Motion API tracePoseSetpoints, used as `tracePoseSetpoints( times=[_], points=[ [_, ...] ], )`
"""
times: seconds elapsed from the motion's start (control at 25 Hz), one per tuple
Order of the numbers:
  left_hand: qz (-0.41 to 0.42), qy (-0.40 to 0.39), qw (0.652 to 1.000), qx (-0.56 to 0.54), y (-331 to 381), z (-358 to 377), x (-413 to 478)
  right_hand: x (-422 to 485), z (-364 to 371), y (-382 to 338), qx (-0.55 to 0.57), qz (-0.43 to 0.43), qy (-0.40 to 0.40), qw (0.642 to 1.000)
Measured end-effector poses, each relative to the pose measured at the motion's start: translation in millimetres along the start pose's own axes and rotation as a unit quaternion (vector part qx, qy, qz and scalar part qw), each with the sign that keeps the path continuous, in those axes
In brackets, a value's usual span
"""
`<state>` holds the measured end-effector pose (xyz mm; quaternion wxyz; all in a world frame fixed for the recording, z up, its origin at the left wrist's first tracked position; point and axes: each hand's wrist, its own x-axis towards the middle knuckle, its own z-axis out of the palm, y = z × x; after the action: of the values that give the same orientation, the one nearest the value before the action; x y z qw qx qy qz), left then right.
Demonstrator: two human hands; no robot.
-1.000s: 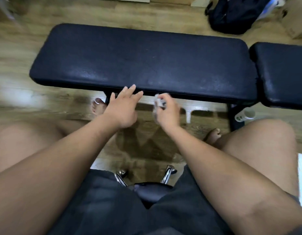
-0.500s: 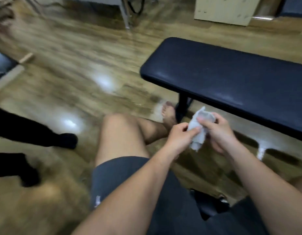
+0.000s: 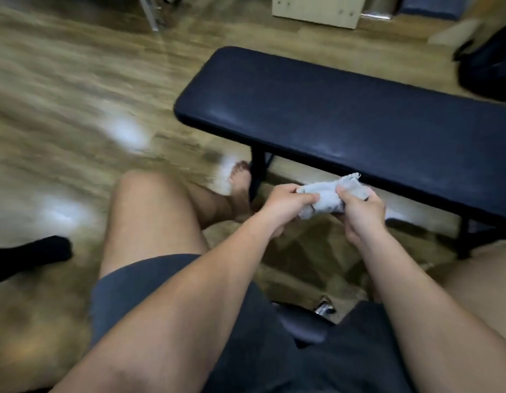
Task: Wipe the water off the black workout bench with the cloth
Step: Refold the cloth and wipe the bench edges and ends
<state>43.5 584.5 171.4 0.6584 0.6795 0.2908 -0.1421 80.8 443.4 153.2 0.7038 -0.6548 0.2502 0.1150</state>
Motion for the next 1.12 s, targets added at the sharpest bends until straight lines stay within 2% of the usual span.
tracePoseSetpoints(
  times=[0.12,0.24,0.4,0.52,0.6,0.64,0.76,0.88,0.96,1.0,1.12],
  points=[
    [-0.033,-0.076,0.996,-0.011,13,52,17,23,-54,-11,0.070,-0.006,0.150,0.986],
    [-0.071,-0.111,0.991,-0.020,21,96,29,39,-86,-14,0.027,-0.068,0.255,0.964],
    [-0.146,-0.155,0.974,-0.076,10,103,37,34,-50,0,-0.124,-0.161,0.268,0.942],
    [-0.158,-0.090,0.968,-0.171,-4,82,54,31,-13,13,-0.173,-0.185,0.208,0.945],
    [-0.161,-0.044,0.967,-0.192,-9,91,61,33,-20,12,-0.169,-0.195,0.209,0.943],
    [-0.166,-0.063,0.964,-0.198,-7,107,62,35,-36,10,-0.165,-0.197,0.243,0.935],
    [-0.200,-0.198,0.943,-0.175,2,181,57,39,-103,-6,-0.146,-0.189,0.381,0.893],
    [-0.207,-0.248,0.938,-0.129,3,218,55,42,-126,-21,-0.147,-0.193,0.423,0.873],
    [-0.200,-0.240,0.937,-0.158,0,196,58,43,-99,-18,-0.165,-0.192,0.412,0.875],
    [-0.193,-0.212,0.941,-0.181,-3,173,63,43,-78,-13,-0.171,-0.199,0.390,0.883],
    [-0.164,-0.040,0.951,-0.257,-10,96,90,35,-7,10,-0.198,-0.224,0.267,0.916]
  ],
)
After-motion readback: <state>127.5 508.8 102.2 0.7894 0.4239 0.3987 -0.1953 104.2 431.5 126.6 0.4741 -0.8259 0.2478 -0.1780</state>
